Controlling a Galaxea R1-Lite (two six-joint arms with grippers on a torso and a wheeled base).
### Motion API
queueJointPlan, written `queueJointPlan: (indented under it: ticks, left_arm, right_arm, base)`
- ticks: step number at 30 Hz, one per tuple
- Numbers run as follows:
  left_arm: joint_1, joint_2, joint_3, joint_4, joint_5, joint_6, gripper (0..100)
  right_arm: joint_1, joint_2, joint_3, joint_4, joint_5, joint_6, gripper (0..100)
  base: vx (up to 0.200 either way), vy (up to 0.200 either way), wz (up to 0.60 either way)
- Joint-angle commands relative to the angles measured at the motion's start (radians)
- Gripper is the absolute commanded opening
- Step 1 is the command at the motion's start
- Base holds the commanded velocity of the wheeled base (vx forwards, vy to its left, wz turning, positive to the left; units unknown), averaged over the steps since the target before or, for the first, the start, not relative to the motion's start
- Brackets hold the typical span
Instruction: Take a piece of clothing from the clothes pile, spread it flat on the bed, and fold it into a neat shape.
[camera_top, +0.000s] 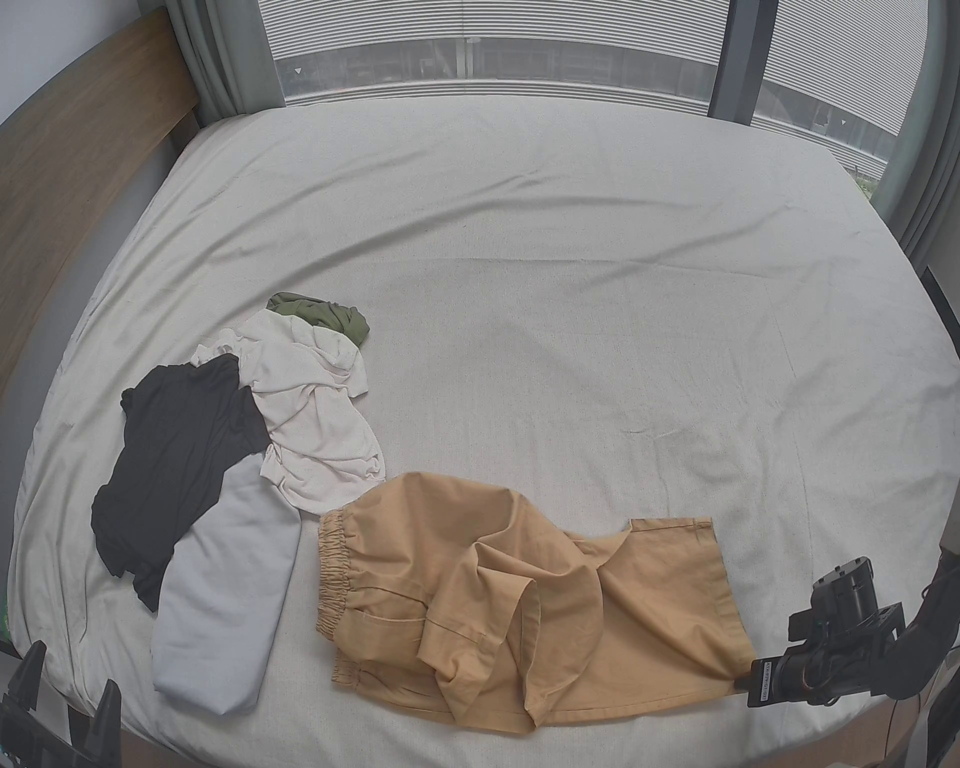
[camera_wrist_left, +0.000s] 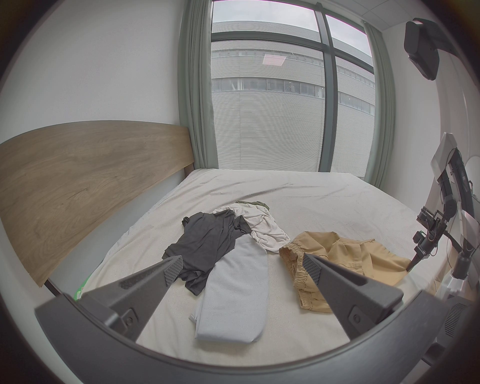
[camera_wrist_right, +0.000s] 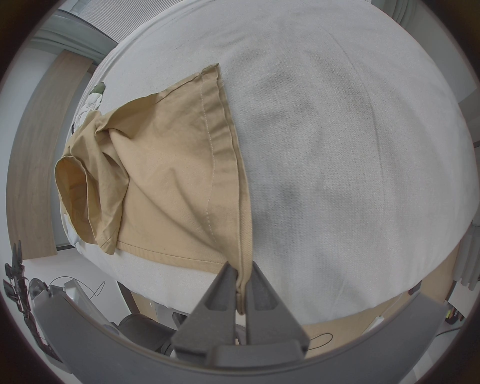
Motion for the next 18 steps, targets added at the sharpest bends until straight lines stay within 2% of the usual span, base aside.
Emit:
queueJointPlan:
  ticks: [1,9,14,15,18]
  left_arm:
    - [0.0,-0.016,0.018,0.0,0.0,-0.001,100]
    - [0.0,-0.015,0.018,0.0,0.0,-0.001,100]
    - [0.0,-0.015,0.018,0.0,0.0,-0.001,100]
    - [0.0,-0.015,0.018,0.0,0.0,-0.001,100]
    - [0.0,-0.015,0.018,0.0,0.0,-0.002,100]
  right_arm:
    - [-0.024,0.001,0.018,0.013,0.003,-0.011,0]
    - [-0.018,0.003,0.018,0.018,0.006,-0.013,0]
    - [-0.019,0.0,0.018,0.016,0.031,-0.014,0]
    - [-0.019,0.001,0.018,0.008,0.031,-0.017,100]
    - [-0.021,-0.027,0.018,0.002,0.029,-0.017,100]
  base:
    - [0.0,0.0,0.0]
    - [0.0,0.0,0.0]
    - [0.0,0.0,0.0]
    - [0.0,0.0,0.0]
    - [0.0,0.0,0.0]
